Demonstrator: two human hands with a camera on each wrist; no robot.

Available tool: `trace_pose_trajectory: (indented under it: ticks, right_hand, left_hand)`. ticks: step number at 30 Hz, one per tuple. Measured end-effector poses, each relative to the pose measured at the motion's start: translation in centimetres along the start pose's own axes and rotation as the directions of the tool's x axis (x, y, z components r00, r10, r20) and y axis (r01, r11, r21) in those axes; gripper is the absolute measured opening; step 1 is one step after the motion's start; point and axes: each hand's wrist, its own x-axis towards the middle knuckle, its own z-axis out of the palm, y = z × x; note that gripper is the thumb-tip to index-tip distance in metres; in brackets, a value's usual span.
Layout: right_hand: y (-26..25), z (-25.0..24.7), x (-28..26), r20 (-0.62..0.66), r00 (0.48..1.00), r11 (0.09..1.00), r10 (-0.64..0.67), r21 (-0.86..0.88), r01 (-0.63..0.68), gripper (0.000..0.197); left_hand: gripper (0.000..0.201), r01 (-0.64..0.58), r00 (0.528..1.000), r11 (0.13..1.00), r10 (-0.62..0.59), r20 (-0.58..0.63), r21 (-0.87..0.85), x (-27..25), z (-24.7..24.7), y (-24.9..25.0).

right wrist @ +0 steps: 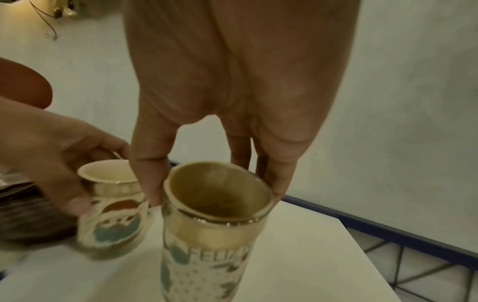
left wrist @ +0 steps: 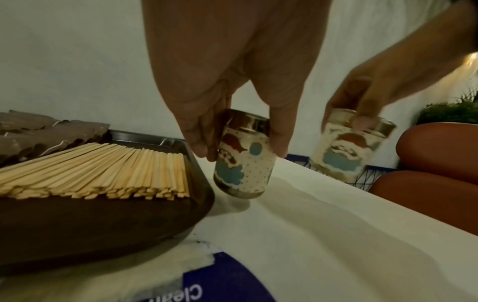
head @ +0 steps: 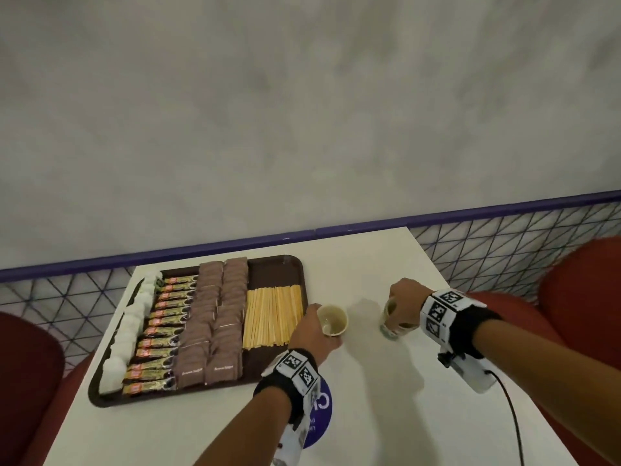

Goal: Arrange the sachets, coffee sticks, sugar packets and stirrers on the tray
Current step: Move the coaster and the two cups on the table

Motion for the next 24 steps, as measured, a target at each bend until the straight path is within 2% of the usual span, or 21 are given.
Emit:
trace_pose_trajectory:
  ticks: [5, 13, 17, 19, 24]
  right_hand:
    - [-4.0, -0.8, 4.1, -0.095, 0.995, 0.998, -0.031, 0.043, 0.035, 0.06]
    - [-8.9, 0.1, 9.0, -0.081, 0.994, 0.996, -0.074, 0.036, 0.077, 0.057]
    - [-10.1, 0.5, 9.9, -0.085, 0.993, 0.993, -0.076, 0.078, 0.083, 0.062]
    - [-10.3, 0.6, 10.0, -0.095, 0.993, 0.987, -0.071, 0.138, 0.083, 0.065]
    - [-9.5, 0.7, 10.0, -0.162, 0.98, 0.956, -0.117, 0.247, 0.155, 0.084]
  left_hand:
    - [0.061, 0.016, 1.0, 1.0, -0.016, -0.003, 0.0, 0.8, 0.6, -1.6]
    - [0.055, -0.015, 0.998, 0.999, 0.012, -0.065, -0.048, 1.2, 1.5, -2.5]
    - [0.084, -0.014, 0.999, 0.998, 0.011, -0.047, -0.068, 1.4, 1.7, -3.0]
    - [0.091, -0.022, 1.0, 0.997, 0.02, -0.023, -0.073, 1.4, 1.6, -3.3]
    - [0.07, -0.082, 0.995, 0.992, 0.076, -0.061, -0.1, 1.6, 1.0, -4.0]
